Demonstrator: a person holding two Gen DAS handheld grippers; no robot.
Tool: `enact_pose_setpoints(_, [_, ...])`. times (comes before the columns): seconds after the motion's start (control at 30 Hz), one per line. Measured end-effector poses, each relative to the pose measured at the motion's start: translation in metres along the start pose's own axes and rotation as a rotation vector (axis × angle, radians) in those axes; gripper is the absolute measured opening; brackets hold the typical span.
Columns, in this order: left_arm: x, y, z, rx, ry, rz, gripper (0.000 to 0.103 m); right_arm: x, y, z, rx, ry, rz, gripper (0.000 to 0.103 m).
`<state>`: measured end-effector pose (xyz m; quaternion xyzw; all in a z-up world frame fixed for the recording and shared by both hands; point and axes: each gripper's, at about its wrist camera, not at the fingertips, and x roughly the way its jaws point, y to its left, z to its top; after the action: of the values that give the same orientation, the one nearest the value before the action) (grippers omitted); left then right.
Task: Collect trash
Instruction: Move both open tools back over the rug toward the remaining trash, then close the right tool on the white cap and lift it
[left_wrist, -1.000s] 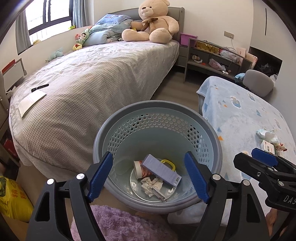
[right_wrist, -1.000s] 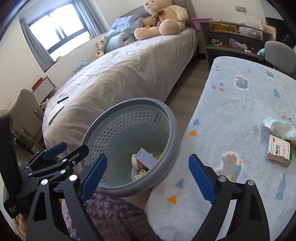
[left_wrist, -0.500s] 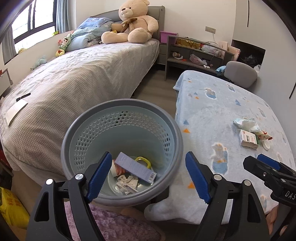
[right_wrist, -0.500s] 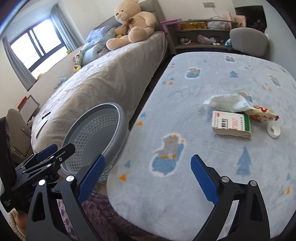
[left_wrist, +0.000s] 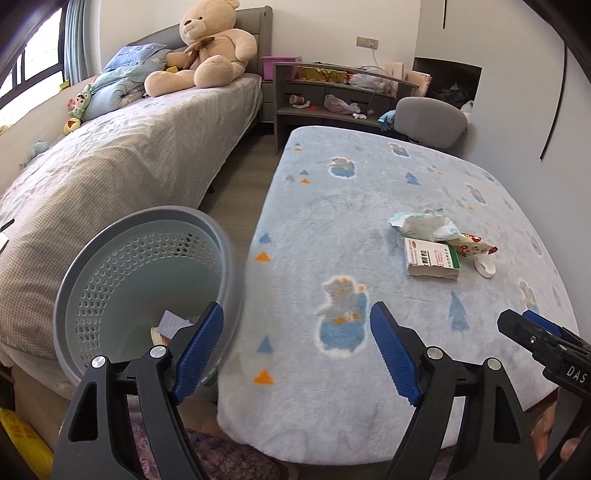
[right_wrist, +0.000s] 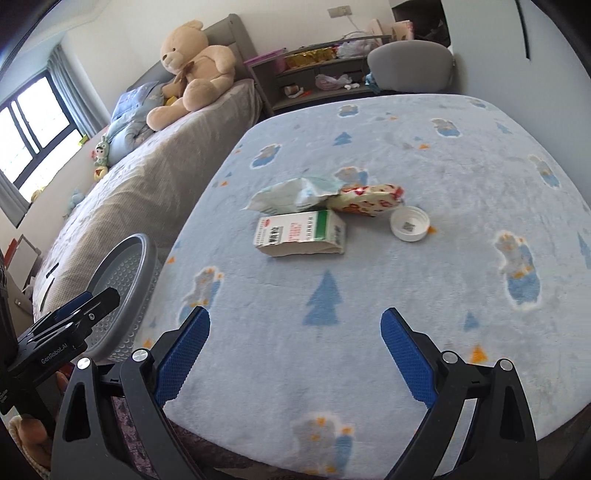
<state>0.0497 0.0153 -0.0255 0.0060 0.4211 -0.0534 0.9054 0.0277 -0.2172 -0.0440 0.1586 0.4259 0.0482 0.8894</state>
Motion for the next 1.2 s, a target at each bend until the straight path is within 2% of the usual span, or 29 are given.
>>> enact_pose_setpoints(0.27, [0.021, -0.049, 0.012, 0.057, 0.025, -0.042, 0.079, 0.004, -0.051, 0.011, 0.052, -0.012, -0.059, 0.092])
enact_pose_setpoints(0.5, [0.046, -0.086, 0.022, 0.098, 0.051, -0.069, 0.079, 0.024, -0.077, 0.030, 0.047, -0.006, -0.100, 0.092])
enact_pose_setpoints(0.73, [0.066, -0.103, 0.030, 0.114, 0.076, -0.077, 0.079, 0.049, -0.082, 0.046, -0.005, 0.009, -0.147, 0.091])
enact_pose_setpoints(1.2, [0.083, -0.109, 0.036, 0.114, 0.099, -0.079, 0.079, 0.083, -0.080, 0.062, -0.053, 0.045, -0.221, 0.078])
